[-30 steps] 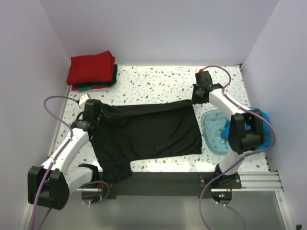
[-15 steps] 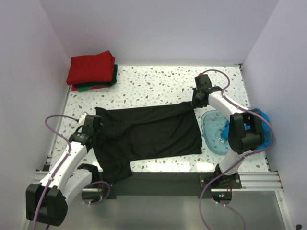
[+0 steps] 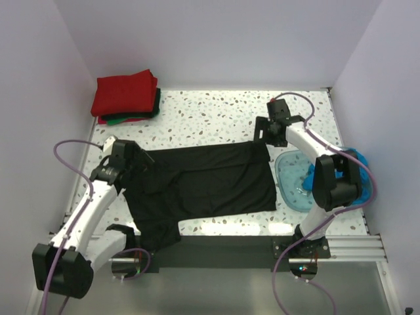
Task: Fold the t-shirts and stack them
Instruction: Fold the tshirt
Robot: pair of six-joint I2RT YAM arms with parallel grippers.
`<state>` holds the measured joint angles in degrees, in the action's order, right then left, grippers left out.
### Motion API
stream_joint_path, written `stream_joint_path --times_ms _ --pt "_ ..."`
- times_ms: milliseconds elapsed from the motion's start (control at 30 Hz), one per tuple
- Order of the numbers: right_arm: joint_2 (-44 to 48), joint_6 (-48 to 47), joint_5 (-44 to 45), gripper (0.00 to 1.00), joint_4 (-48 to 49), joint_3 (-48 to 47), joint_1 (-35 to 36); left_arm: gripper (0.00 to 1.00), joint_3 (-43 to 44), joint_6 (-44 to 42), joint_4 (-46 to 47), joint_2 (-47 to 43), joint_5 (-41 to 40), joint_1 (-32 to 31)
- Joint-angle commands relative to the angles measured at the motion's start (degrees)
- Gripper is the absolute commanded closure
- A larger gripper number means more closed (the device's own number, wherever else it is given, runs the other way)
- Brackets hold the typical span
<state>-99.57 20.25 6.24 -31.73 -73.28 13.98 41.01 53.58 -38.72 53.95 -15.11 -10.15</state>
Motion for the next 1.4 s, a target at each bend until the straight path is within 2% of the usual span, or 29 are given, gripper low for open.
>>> stream_joint_path --times_ms 0,33,200,333,500,733,967,1200,1367 --pt "1.23 -2.32 -6.14 0.08 1.83 -5.02 1.4 0.0 4.51 -3.91 10.21 8.41 0.96 0.04" --pt "-0.61 -2.76 -8.24 0.01 2.28 -5.73 2.1 0.0 6.51 -4.45 11.55 10.62 1.4 0.13" --pt "-8.09 -1.71 -9.41 0.01 2.28 -11.44 5.97 0.0 13.03 -7.69 19.54 26.86 1.58 0.48" --pt "-11.08 1.54 -8.97 0.01 2.99 -11.01 6.24 0.0 19.26 -9.37 20.78 37.43 3.25 0.84" --pt "-15.03 3.13 -7.21 0.01 4.92 -9.25 5.8 0.0 21.3 -8.41 24.91 47.18 3.34 1.27" --pt "-17.68 4.35 -6.42 0.01 5.79 -8.29 3.78 0.0 25.25 -8.58 22.64 56.43 1.85 4.26" --pt "-19.96 5.32 -3.43 0.01 6.58 -10.22 1.15 0.0 31.13 -9.46 22.9 62.32 5.18 6.29" --pt "-23.73 5.15 -4.04 0.01 7.03 -16.01 -1.06 0.0 43.69 -11.13 21.32 70.49 7.64 6.29" --pt "-27.95 4.8 -2.9 0.01 5.54 -22.77 -1.67 0.0 47.22 -10.78 21.4 73.83 9.31 6.29"
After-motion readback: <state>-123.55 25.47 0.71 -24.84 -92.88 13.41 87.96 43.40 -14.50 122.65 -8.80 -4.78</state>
